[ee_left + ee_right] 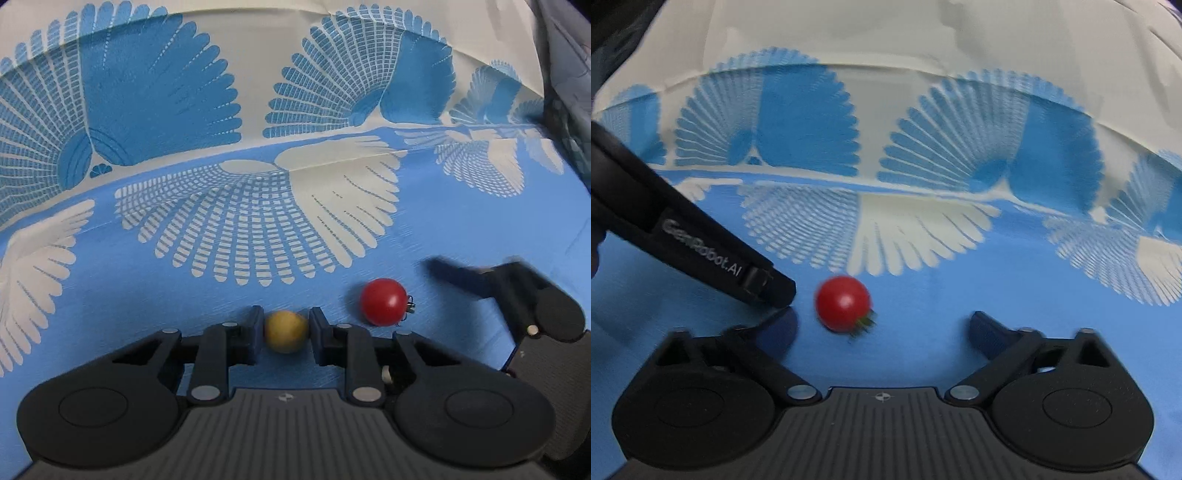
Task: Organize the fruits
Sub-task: 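Grasp the yellow fruit with the left tool while the right tool grasps the red tomato, then carry the yellow fruit over the box with the left tool while the right tool carries the tomato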
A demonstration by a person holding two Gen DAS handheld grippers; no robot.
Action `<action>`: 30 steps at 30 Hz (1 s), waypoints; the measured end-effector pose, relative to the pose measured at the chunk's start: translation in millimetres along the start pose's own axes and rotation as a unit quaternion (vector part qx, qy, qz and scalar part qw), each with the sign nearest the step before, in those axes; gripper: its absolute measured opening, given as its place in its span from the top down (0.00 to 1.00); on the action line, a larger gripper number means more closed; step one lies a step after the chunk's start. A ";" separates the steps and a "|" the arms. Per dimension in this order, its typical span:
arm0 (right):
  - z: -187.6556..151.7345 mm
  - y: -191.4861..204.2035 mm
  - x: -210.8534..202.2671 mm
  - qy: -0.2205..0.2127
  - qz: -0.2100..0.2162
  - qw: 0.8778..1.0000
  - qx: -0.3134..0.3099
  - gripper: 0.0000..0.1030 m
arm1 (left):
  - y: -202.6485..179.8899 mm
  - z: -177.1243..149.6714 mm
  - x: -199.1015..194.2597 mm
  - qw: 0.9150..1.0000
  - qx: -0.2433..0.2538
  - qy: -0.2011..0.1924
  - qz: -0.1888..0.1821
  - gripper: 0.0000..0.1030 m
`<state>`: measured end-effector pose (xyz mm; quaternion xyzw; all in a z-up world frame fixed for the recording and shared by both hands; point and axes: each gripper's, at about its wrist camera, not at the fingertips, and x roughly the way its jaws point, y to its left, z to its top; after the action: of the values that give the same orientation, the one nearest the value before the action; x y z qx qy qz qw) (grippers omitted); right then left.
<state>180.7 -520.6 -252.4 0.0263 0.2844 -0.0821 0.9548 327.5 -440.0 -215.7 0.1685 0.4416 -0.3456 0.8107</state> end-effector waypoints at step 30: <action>-10.6 181.5 -342.4 -0.014 0.052 0.990 0.129 0.70 | -4.7 -215.8 -360.8 0.998 -0.055 -0.037 -0.002 0.72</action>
<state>-76.2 -292.2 -73.1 0.1626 0.2564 -0.0687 0.9503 60.9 -170.0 -34.6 0.1095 0.4297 -0.3281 0.8341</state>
